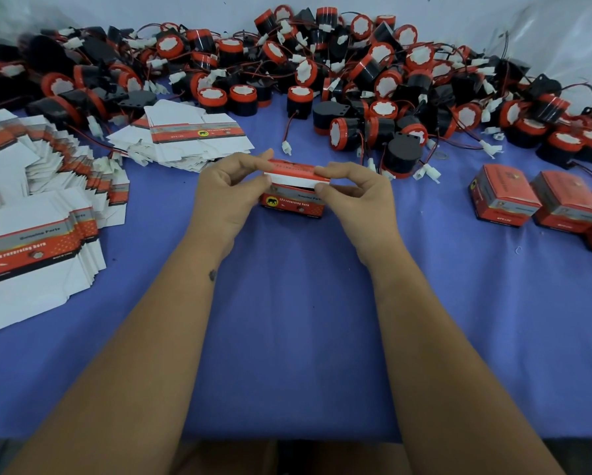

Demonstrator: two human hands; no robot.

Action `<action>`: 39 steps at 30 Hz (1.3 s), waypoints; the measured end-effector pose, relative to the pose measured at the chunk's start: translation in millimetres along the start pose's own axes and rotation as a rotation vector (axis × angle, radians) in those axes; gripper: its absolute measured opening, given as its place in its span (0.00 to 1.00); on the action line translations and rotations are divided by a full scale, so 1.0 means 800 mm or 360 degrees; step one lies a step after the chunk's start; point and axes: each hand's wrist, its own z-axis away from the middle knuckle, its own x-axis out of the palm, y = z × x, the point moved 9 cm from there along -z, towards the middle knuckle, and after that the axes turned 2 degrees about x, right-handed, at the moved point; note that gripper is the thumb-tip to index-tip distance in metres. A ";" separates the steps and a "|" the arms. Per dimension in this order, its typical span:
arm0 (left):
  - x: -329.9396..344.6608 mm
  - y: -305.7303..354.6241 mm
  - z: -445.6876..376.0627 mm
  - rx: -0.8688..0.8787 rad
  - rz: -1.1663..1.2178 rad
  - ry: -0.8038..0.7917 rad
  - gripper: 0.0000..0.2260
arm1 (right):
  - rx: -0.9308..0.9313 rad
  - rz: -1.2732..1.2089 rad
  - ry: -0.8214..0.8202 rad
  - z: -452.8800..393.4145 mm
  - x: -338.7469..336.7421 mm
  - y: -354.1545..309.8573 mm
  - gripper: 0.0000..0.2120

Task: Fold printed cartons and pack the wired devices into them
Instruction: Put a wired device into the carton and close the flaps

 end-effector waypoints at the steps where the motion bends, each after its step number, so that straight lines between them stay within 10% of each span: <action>1: 0.003 -0.001 0.001 0.0002 -0.0014 -0.0028 0.14 | 0.0006 0.0009 0.0004 0.000 0.000 0.001 0.10; 16: 0.010 -0.002 0.003 0.0141 -0.0581 -0.0018 0.13 | 0.0063 0.0118 0.0058 -0.002 -0.002 0.005 0.11; 39: 0.009 0.002 0.001 0.0097 -0.0211 -0.0072 0.10 | -0.0021 0.0183 0.0065 0.002 -0.002 -0.002 0.12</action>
